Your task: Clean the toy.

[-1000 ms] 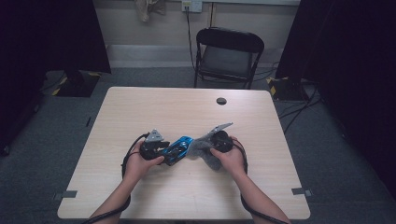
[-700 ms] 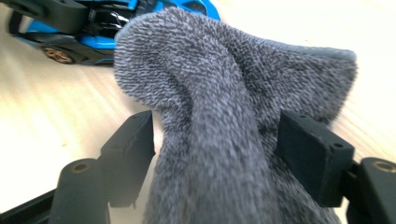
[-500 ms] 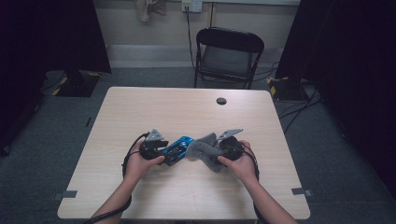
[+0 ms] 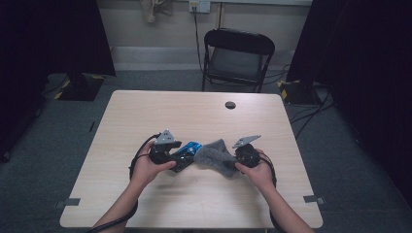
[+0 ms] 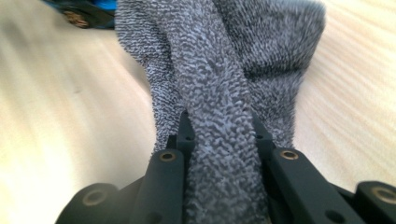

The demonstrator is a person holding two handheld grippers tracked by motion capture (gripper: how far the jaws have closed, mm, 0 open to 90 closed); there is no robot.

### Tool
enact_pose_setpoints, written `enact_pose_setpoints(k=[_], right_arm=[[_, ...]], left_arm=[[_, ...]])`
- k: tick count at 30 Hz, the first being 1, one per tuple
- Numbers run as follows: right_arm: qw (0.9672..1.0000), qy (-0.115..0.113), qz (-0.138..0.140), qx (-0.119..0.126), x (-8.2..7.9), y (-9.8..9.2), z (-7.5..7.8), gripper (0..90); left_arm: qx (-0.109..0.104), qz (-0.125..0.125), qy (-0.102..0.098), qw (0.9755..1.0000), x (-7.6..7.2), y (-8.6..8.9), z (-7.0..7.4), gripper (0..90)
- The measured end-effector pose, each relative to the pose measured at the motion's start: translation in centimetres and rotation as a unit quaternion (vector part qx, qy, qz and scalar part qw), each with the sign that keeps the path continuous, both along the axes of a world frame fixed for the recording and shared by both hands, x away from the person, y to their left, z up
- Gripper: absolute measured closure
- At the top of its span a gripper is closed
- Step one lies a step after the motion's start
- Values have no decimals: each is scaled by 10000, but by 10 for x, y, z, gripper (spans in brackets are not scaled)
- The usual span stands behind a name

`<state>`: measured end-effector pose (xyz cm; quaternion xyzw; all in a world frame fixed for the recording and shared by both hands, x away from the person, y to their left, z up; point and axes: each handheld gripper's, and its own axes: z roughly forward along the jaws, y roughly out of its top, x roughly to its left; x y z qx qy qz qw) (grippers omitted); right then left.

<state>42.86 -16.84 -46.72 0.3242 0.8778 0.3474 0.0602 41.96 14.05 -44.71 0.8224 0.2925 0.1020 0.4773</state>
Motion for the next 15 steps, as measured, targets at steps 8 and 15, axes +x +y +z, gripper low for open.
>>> enact_pose_setpoints(k=[8, 15], right_arm=[[9975, -45, 707, -24, -7, 2, 13, 742], [9938, -131, 1100, 38, -10, 7, 19, 742]], left_arm=[[49, -697, -136, 9975, -8, -39, 16, 186], [379, -1225, -205, 9915, -8, -68, 13, 207]])
